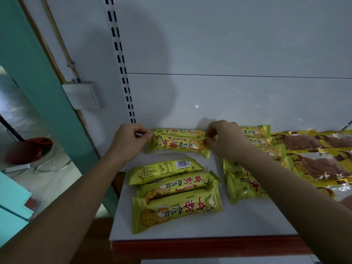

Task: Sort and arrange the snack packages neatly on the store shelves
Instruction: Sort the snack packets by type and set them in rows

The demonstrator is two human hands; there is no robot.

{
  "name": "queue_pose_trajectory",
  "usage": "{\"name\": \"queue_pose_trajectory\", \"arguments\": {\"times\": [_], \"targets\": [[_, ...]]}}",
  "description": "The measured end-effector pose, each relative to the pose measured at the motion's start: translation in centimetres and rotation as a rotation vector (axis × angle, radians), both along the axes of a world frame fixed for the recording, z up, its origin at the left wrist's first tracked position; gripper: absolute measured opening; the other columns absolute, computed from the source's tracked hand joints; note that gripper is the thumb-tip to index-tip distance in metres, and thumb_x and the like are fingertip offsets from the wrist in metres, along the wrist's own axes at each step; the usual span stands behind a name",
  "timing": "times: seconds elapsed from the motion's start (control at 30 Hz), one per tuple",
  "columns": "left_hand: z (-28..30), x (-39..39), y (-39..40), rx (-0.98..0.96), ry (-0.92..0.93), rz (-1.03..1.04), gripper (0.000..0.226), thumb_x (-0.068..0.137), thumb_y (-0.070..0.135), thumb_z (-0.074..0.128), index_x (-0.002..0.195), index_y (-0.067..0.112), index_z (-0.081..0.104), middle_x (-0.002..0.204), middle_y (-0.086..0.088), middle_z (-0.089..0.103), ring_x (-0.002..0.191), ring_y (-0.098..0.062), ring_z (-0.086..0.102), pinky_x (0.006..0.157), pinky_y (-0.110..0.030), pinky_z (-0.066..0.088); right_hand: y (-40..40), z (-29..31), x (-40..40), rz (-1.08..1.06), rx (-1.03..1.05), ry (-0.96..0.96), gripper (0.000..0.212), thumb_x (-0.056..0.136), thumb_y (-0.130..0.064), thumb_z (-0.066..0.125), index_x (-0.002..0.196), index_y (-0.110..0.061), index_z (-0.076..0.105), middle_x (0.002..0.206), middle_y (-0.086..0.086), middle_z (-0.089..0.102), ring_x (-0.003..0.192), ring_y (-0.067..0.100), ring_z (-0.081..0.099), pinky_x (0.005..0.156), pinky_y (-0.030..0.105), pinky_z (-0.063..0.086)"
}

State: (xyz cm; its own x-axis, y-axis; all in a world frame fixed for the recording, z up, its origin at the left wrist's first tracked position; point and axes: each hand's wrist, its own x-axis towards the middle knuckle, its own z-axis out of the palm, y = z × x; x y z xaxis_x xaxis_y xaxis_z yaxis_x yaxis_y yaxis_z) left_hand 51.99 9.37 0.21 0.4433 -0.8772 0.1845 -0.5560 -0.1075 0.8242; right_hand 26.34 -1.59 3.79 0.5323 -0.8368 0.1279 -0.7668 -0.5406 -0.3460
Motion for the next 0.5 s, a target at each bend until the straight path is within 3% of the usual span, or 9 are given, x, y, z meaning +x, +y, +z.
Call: {"name": "queue_pose_trajectory", "arguments": {"times": [0.2, 0.5], "targets": [[-0.9, 0.4, -0.5, 0.091, 0.042, -0.020, 0.007, 0.093, 0.020, 0.071, 0.088, 0.016, 0.074, 0.089, -0.005, 0.076, 0.087, -0.023, 0.073, 0.088, -0.050, 0.059, -0.7, -0.4, 0.6, -0.014, -0.002, 0.088, 0.009, 0.095, -0.022, 0.063, 0.103, -0.023, 0.066, 0.099, 0.004, 0.067, 0.084, 0.025, 0.060, 0.067, 0.032, 0.049], [-0.9, -0.4, -1.4, 0.071, 0.004, 0.004, 0.016, 0.094, 0.020, 0.070, 0.079, 0.025, 0.070, 0.086, -0.001, 0.074, 0.085, -0.021, 0.070, 0.087, -0.044, 0.057, -1.2, -0.6, 1.4, -0.105, -0.072, 0.140, 0.010, 0.090, -0.016, 0.064, 0.099, -0.020, 0.068, 0.089, 0.005, 0.067, 0.074, 0.025, 0.064, 0.061, 0.034, 0.056]]}}
